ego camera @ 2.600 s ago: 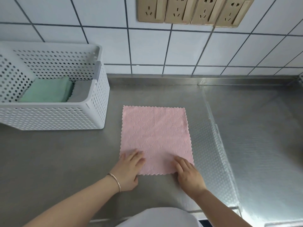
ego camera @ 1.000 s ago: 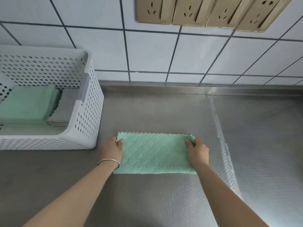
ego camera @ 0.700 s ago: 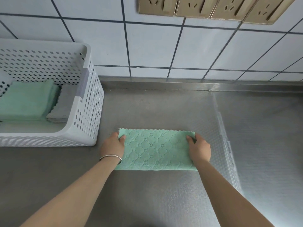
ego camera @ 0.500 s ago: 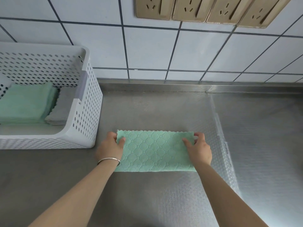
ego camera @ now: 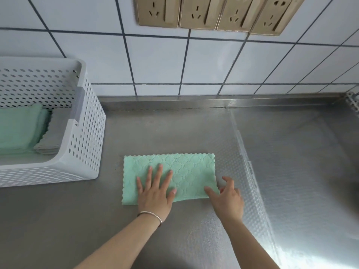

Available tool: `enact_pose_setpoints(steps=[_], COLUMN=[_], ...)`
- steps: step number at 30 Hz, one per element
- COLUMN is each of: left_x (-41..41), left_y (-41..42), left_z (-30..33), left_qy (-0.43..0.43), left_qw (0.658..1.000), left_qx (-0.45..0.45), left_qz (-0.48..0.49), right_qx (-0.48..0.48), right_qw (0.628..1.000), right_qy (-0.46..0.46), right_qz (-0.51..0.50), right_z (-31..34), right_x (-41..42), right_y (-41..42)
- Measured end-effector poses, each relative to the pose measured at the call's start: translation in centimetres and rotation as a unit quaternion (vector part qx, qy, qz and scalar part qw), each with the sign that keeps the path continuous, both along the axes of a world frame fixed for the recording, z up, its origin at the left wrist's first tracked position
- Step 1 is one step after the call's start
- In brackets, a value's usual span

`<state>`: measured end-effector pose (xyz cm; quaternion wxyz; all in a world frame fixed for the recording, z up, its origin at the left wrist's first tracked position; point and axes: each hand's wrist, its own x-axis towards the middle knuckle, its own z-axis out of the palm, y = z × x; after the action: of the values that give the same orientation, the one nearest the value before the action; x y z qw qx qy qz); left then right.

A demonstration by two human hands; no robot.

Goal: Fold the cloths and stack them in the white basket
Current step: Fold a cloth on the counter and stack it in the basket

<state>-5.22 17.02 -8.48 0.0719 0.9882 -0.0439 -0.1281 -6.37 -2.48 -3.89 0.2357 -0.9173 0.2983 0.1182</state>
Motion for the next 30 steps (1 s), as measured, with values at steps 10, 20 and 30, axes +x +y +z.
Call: enact_pose_setpoints(steps=[10,20,30], left_x=[0.2,1.7,5.2], left_y=[0.5,-0.5,0.5], left_z=[-0.5,4.9,7.8], left_qy=[0.039,0.121,0.146], left_qw=[0.999,0.981,0.871], left_qx=[0.018,-0.151,-0.400], left_qz=[-0.021,0.010,0.244], right_qx=[-0.051,0.060,-0.084], right_qw=[0.993,0.994,0.874], right_qy=[0.105,-0.094,-0.342], right_qz=[-0.015,0.001,0.336], right_z=[-0.7,1.0,1.6], right_x=[0.2,0.4,0.2], right_y=[0.2,2.8,9.6])
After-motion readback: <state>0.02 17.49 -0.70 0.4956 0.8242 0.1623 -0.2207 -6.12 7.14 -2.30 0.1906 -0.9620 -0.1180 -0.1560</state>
